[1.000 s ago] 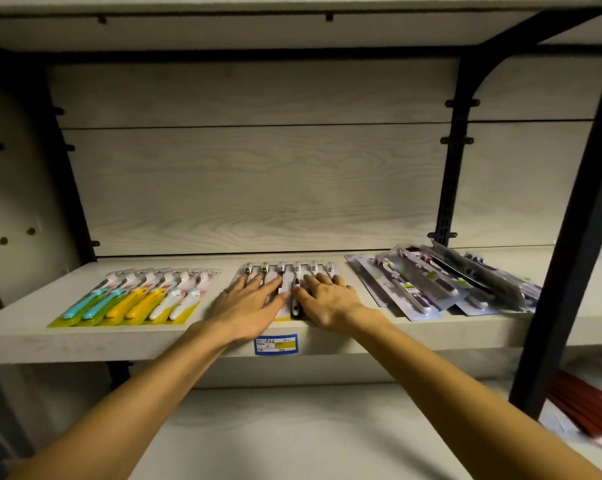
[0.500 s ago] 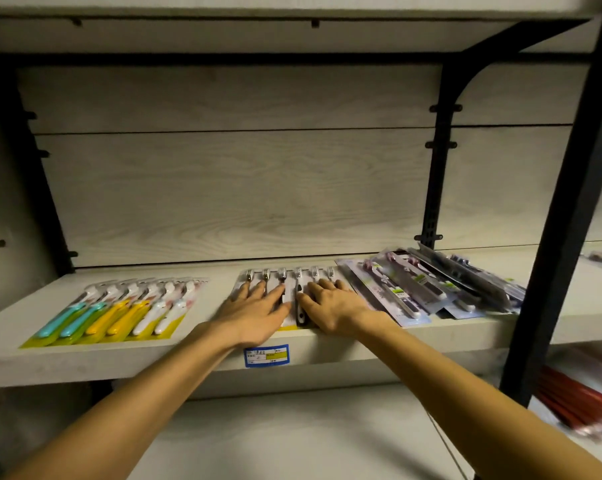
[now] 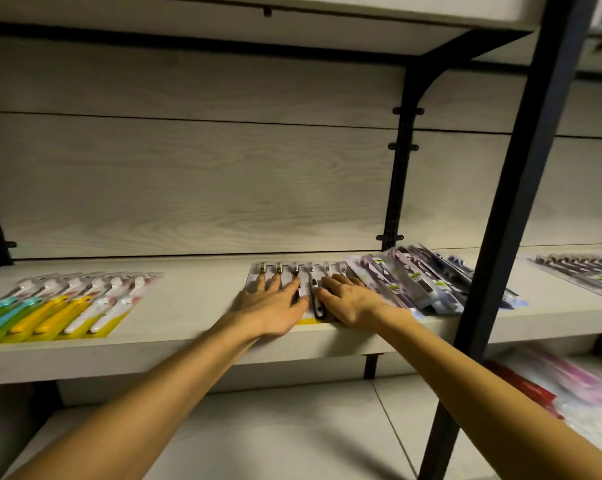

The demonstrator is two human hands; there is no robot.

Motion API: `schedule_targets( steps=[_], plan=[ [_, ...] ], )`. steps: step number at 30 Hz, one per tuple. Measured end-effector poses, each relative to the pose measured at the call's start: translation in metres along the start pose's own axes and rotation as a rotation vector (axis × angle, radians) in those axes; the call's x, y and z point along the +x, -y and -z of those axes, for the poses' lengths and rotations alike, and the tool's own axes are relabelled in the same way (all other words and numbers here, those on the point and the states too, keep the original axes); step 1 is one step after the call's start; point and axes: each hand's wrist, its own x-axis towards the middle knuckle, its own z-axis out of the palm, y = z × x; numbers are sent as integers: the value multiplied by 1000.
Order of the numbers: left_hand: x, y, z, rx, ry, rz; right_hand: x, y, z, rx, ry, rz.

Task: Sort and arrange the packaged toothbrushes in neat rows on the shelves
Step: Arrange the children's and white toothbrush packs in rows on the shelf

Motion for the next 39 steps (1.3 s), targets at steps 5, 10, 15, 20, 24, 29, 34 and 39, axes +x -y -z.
schedule_targets(
  steps=[5,10,15,20,24,29,34,39],
  plan=[
    [12,-30,-6,-9,-28,-24,-13,-28,-5,27,6,-36],
    [7,-24,-5,-15,-53,-16,-8,-20,-4,25,-4,-52],
    [-11,11,-1,-3,-50,5,10,12,0,89,-33,-48],
    [-29,63,5,-4,-37,44,31,60,10,138,-47,-31],
    [-39,102,8,6,-30,60,43,99,23,154,-23,-41],
    [-50,146,12,-3,-34,65,55,141,35,188,-28,-71],
    [-61,176,15,-3,-50,77,66,172,44,178,-24,-63],
    [-71,199,21,7,-42,72,76,196,48,179,-28,-55]
  ],
)
